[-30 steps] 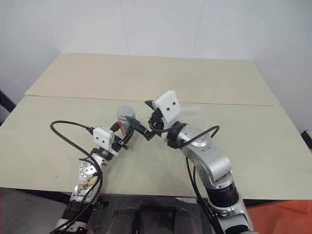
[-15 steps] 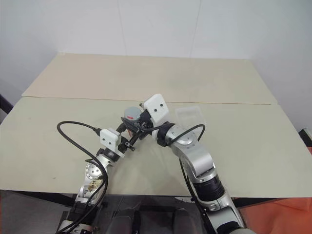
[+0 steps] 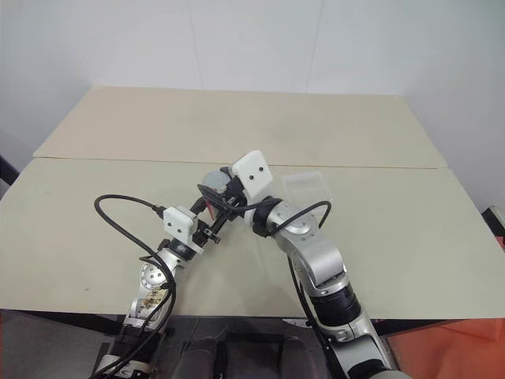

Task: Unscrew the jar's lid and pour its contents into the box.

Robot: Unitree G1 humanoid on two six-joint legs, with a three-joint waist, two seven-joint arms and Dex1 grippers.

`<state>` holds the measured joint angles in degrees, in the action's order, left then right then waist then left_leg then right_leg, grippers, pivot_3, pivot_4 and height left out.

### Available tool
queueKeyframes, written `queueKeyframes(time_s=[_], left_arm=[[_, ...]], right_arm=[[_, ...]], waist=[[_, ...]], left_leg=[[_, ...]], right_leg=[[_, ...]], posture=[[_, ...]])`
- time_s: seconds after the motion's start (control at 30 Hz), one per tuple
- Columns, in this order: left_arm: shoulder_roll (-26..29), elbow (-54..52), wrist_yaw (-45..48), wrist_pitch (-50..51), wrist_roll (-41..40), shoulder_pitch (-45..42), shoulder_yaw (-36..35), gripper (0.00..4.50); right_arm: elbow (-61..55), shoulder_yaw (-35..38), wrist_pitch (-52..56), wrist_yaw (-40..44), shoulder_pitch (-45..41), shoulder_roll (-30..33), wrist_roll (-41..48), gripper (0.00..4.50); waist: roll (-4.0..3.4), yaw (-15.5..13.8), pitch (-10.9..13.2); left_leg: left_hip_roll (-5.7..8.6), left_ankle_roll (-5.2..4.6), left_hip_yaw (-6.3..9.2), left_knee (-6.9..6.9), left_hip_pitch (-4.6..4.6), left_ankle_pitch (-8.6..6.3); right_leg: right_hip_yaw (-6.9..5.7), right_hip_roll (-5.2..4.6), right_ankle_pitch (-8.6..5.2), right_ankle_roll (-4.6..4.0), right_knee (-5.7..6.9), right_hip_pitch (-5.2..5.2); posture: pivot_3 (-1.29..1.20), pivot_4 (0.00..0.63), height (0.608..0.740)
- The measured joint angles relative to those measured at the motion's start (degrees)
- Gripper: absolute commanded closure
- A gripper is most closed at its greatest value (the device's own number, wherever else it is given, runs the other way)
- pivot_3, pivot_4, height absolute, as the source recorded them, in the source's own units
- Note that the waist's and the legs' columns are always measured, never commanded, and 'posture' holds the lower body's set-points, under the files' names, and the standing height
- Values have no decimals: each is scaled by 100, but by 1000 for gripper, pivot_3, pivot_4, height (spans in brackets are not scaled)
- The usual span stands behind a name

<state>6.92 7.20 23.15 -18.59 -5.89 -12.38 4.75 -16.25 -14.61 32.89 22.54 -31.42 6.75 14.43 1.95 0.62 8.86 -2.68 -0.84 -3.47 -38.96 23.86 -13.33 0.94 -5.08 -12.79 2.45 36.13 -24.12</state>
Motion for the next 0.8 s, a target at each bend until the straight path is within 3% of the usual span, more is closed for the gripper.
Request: queueKeyframes(time_s=[0.3, 0.53, 0.8], left_arm=[[253, -110, 562, 50, -324, 23, 94, 2525], [542, -754, 1225, 438, -837, 146, 203, 2525], [720, -1199, 1712, 735, -1134, 161, 338, 2525]], right_arm=[[-6, 239, 6, 798, -49, 537, 380, 1736], [548, 494, -109, 2731, -728, 1461, 1091, 1736], [2112, 474, -1035, 5194, -1643, 1713, 1230, 1736]], waist=[[0, 4, 0], [0, 10, 1], [0, 15, 1]], left_leg=[[0, 0, 0, 1, 1, 0], [-3, 0, 1, 3, 0, 0], [-4, -1, 0, 3, -1, 0]], right_leg=[[0, -1, 0, 0, -3, 1], [0, 2, 0, 0, -4, 0], [1, 4, 0, -1, -4, 0]], posture=[[0, 150, 740], [0, 150, 740], [0, 150, 740]])
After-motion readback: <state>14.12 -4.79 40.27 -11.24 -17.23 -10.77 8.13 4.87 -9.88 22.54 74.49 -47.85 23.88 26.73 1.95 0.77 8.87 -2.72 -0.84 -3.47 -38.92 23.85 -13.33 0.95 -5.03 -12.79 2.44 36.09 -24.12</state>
